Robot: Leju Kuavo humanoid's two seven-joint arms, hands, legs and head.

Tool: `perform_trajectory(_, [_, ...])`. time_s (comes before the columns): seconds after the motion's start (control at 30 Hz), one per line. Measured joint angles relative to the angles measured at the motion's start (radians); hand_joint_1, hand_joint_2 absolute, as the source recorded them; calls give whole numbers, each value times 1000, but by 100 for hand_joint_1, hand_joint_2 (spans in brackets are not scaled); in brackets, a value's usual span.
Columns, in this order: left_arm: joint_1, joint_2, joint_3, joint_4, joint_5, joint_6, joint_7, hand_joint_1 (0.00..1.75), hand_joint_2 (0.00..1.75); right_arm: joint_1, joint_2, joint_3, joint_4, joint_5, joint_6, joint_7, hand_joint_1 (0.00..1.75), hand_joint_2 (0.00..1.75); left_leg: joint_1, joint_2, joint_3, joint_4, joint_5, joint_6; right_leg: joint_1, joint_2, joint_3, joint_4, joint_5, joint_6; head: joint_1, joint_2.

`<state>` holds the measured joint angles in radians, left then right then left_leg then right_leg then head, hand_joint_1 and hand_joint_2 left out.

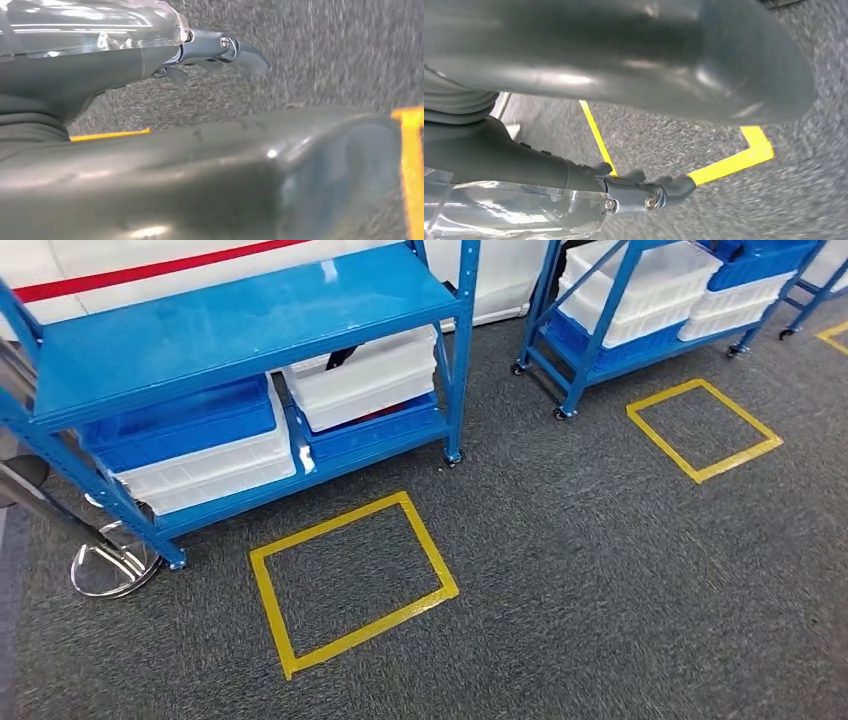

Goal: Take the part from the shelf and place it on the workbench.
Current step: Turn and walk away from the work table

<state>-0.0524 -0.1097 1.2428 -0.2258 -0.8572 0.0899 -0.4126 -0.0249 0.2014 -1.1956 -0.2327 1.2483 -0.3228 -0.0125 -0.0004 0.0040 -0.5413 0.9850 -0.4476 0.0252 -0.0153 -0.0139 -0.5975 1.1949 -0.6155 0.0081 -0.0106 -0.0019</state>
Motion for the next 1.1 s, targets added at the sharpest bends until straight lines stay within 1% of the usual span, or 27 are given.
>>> perform_trajectory(0.03, [-2, 0, 0, 0, 0, -1, 0, 0, 0, 1, 0, 0, 0, 1, 0, 1, 0, 0, 0, -13, -2, 1, 1, 2, 0, 10, -37, 68, -28, 1, 0, 0])
perform_trajectory(0.07, [-2, 0, 0, 0, -1, -2, 0, 0, 0, 2, 0, 0, 0, 1, 0, 1, 0, 0, 0, -26, -2, 2, 1, 2, 0, 12, -63, 113, -38, 2, 0, 0])
perform_trajectory(0.1, [-1, -1, 0, 0, -5, -3, 0, 0, 0, 3, -1, 0, 0, -1, 0, 2, 0, 0, 0, -40, -2, 4, 0, 1, -1, 13, -76, 128, -29, 2, 0, 0])
perform_trajectory(0.13, [0, -1, 0, 0, -9, -6, 0, 0, 0, 3, -1, 0, 0, -4, 0, 2, 0, 0, 1, -54, -1, 6, -2, -1, -2, 14, -67, 98, 2, 2, 0, 0])
perform_trajectory(0.17, [1, -2, 0, 0, -15, -8, 0, 0, 0, 4, -1, 0, 0, -7, -1, 2, 0, 0, 2, -68, 1, 9, -4, -4, -4, 21, -42, 36, 46, 3, 1, 0])
perform_trajectory(0.23, [0, -2, -1, 0, -24, -13, 1, 0, 0, 5, -1, -2, 0, -13, -2, 2, 0, 0, 4, -93, -2, 20, -11, -14, -8, 55, 15, -97, 111, 2, 1, 0])
perform_trajectory(0.27, [0, -2, -2, 0, -25, -13, 1, 0, 0, 5, 0, -2, 0, -14, -3, 2, 0, 0, 3, -102, -6, 25, -14, -20, -8, 67, 30, -134, 124, -1, 1, 0])
perform_trajectory(0.3, [-1, -2, -2, 0, -26, -14, 1, 0, 0, 5, 0, -2, 0, -16, -2, 2, 0, 0, 2, -109, -9, 27, -15, -26, -7, 73, 35, -146, 124, -5, 1, 0])
perform_trajectory(0.37, [0, 0, -2, 0, -27, -15, 1, 0, 0, 3, 1, -3, 0, -22, -1, 3, 0, 0, 2, -121, -13, 27, -17, -36, -4, 55, 35, -147, 125, -20, 0, 0])
perform_trajectory(0.4, [1, 2, -2, 0, -28, -17, 1, 0, 0, 3, 2, -5, 0, -27, 1, 4, 0, 0, 1, -111, -15, 33, -21, -40, -5, 46, 37, -149, 125, -27, 0, 0])
perform_trajectory(0.43, [1, 3, -2, 0, -29, -19, 1, 0, 0, 3, 3, -8, 0, -32, 2, 5, 0, 0, 1, -91, -23, 53, -34, -45, -6, 37, 38, -151, 125, -34, -3, 0])
perform_trajectory(0.47, [0, 4, -2, 0, -29, -22, 1, 0, 0, 3, 4, -12, 0, -38, 2, 5, 0, 0, 1, -64, -42, 94, -58, -50, -7, 28, 39, -153, 124, -39, -5, 0])
perform_trajectory(0.5, [-1, 4, -2, 0, -29, -24, 0, 0, 0, 4, 4, -15, 0, -42, 3, 5, 0, 0, 1, -37, -71, 154, -90, -54, -5, 20, 39, -153, 122, -43, -7, 0])
perform_trajectory(0.53, [-3, 4, -2, 0, -29, -27, 0, 0, 0, 5, 4, -18, 0, -45, 3, 4, 0, 0, 3, -21, -107, 226, -123, -58, -3, 12, 39, -153, 120, -45, -9, 0])
perform_trajectory(0.57, [-3, 4, -2, 0, -29, -29, 0, 0, 0, 6, 4, -21, 0, -47, 3, 3, 0, 0, 5, -15, -140, 289, -144, -60, -1, 4, 40, -153, 117, -46, -9, 0])
perform_trajectory(0.6, [-3, 4, -3, 0, -29, -30, 0, 0, 0, 6, 5, -24, 0, -48, 3, 2, 0, 0, 5, -12, -158, 322, -147, -60, 0, -2, 42, -153, 115, -46, -9, 0])
perform_trajectory(0.63, [-2, 4, -3, 0, -29, -31, -1, 0, 0, 6, 5, -27, 0, -49, 3, 0, 0, 0, 5, -11, -157, 316, -130, -57, 2, -8, 45, -153, 112, -46, -9, 0])
perform_trajectory(0.67, [-1, 4, -2, 0, -29, -31, -1, 0, 0, 6, 5, -30, 0, -50, 2, -2, 0, 0, 3, -10, -134, 267, -97, -51, 4, -11, 51, -153, 108, -46, -9, 0])
perform_trajectory(0.7, [0, 5, -2, 0, -29, -31, -1, 0, 0, 5, 5, -33, 0, -51, 2, -4, 0, 0, 0, -8, -97, 194, -60, -39, 6, -15, 57, -154, 105, -45, -9, 0])
perform_trajectory(0.77, [-2, 8, -2, 0, -29, -31, -1, 0, 0, 5, 9, -36, 0, -52, 2, -7, 0, 0, -10, 5, -36, 72, -21, -16, 10, -22, 67, -156, 98, -39, -9, 0])
perform_trajectory(0.83, [-3, 11, -3, 0, -31, -31, -2, 0, 0, 4, 12, -38, -1, -52, 1, -9, 0, 0, -17, 12, -18, 29, -23, -1, 9, -27, 75, -156, 101, -27, -8, 0])
perform_trajectory(0.9, [0, 11, -2, 0, -32, -31, -2, 0, 0, 2, 12, -41, -1, -52, 1, -10, 0, 0, -14, 5, 0, 8, -19, 7, 5, -27, 84, -148, 109, -13, -8, 0])
perform_trajectory(0.93, [2, 10, -2, 0, -32, -31, -2, 0, 0, 2, 13, -42, -1, -52, 1, -11, 0, 0, -11, 2, 14, -1, -17, 10, 4, -19, 83, -133, 104, -6, -7, 0])
perform_trajectory(0.97, [2, 9, -2, 0, -32, -31, -2, 0, 0, 1, 13, -42, -1, -52, 1, -11, 0, 0, -8, 0, 26, -8, -16, 12, 3, -10, 73, -108, 88, -2, -6, 0])
perform_trajectory(1.0, [2, 9, -2, 0, -32, -31, -2, 0, 0, 1, 13, -43, -1, -52, 1, -11, 0, 0, -7, -1, 34, -13, -15, 13, 1, 0, 50, -66, 61, 2, -5, 0])
perform_trajectory(1.07, [0, 9, -2, 0, -32, -31, -2, 0, 0, 1, 13, -43, -2, -52, 1, -12, 0, 0, -7, -5, 40, -12, -22, 14, 0, 10, -23, 43, 12, 6, -4, 0])
perform_trajectory(1.1, [0, 8, -2, 0, -32, -31, -1, 0, 0, 2, 12, -44, -2, -52, 1, -12, 0, 0, -7, -8, 44, -12, -26, 14, -1, 10, -54, 77, 7, 9, -3, 0])
